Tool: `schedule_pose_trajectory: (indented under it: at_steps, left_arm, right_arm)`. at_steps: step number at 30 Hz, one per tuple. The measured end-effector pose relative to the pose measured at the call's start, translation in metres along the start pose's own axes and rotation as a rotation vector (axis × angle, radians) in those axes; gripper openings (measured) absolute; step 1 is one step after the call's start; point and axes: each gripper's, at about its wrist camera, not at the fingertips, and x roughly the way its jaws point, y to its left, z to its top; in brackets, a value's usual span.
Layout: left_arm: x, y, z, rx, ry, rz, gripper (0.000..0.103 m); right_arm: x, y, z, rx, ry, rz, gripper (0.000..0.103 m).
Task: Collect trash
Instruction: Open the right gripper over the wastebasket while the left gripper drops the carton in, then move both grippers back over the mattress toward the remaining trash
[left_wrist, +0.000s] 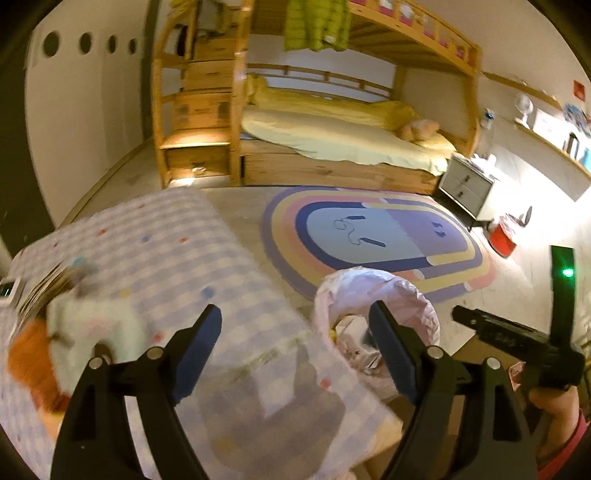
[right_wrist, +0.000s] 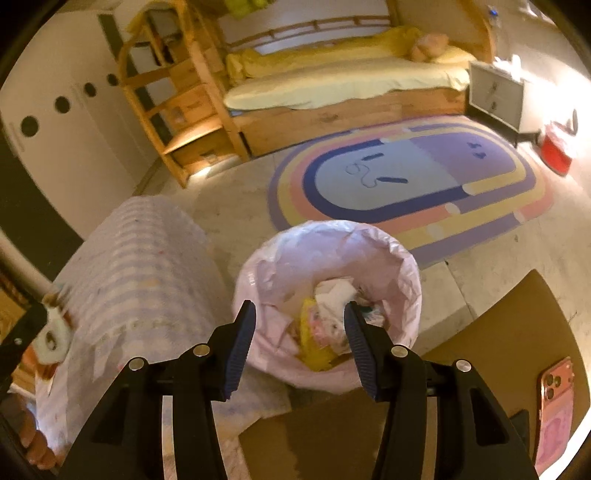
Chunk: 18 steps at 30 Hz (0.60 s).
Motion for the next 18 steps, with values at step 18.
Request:
schedule_pose_trajectory:
  at_steps: [18]
  left_arm:
    - [-0.177, 0.093, -0.074, -0.198, -0.163, 0.253, 0.084]
  right_arm:
    - [-0.108, 0.126, -0.053, -0.287, -0.132, 0.244, 0.049]
